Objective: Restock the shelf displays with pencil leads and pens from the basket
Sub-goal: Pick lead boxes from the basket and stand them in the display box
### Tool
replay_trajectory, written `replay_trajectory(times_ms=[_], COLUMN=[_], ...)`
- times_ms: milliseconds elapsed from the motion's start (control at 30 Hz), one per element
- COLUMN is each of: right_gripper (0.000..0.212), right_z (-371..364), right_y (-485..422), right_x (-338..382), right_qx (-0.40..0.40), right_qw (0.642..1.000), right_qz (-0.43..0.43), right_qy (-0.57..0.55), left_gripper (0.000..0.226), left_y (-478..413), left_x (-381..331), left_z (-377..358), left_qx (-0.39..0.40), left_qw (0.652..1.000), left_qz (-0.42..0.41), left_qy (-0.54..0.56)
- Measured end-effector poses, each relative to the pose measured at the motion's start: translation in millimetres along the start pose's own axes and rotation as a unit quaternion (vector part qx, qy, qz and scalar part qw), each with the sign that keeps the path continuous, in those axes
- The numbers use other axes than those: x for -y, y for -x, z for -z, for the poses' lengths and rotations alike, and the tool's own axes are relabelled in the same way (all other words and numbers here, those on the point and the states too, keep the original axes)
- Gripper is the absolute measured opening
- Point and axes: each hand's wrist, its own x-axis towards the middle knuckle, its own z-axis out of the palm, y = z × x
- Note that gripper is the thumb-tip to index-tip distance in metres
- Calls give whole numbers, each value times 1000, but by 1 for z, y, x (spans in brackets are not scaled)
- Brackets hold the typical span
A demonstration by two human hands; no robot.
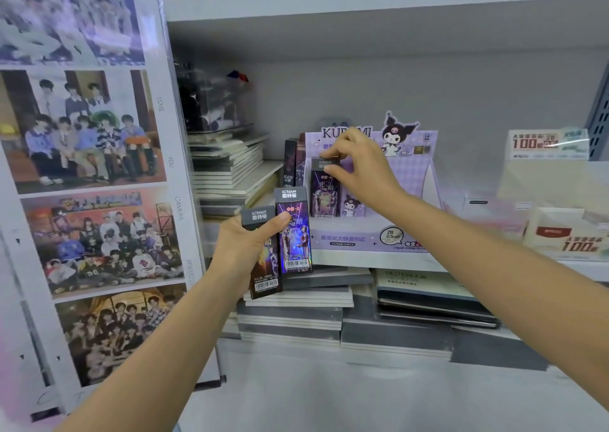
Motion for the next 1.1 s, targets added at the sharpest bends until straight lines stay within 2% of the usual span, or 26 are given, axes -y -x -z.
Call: replay_trajectory(times_ms=[167, 233, 300, 333, 400, 467, 533, 600, 700, 800, 867, 1000, 1100], right_gripper=[24, 23, 23, 24, 29, 30, 25, 21, 17, 15, 14, 13, 15], right_z=[6, 13, 19, 21, 23, 21, 23, 30, 41, 48, 50, 39, 29], right_y=[0, 4, 13, 18, 29, 37, 41, 41, 34, 20, 13, 9, 11], right_x=[0, 4, 14, 21, 33, 39, 39, 35, 27, 19, 15, 18, 20], right_qx=[36, 12, -9, 6, 83, 167, 201, 185, 105, -9, -56, -44, -11], right_qw=[996, 999, 998, 991, 968, 951, 937, 929, 924, 932, 940, 973, 987], right_qz=[-17, -27, -37, -51, -86, -111, -133, -155, -184, -196, -190, -146, -113], right_qy=[78, 42, -59, -125, -220, -234, -252, -280, -317, -305, -278, -175, -117], left_gripper=[45, 44, 40, 40, 43, 45, 43, 33, 21, 20, 13, 15, 18], left_y=[3, 6, 8, 9, 11, 15, 18, 20, 19, 17, 13, 13, 15], left_x=[-3, -4, -5, -5, -6, -7, -9, -12, -20, -24, -21, -18, -18], left_z=[-4, -5, -7, -9, -15, -21, -25, -27, -27, -23, -18, -11, -10], left_qx=[8, 17, 31, 36, 49, 63, 61, 46, 56, 38, 22, 39, 44], left_qw=[1000, 1000, 999, 999, 999, 998, 998, 997, 991, 991, 994, 997, 997], left_qz=[2, 4, 6, 7, 1, -6, 12, 57, 103, 88, 52, 1, 2], left_qy=[-8, -9, -12, -11, -14, -22, -25, -7, 68, 92, 96, 65, 61])
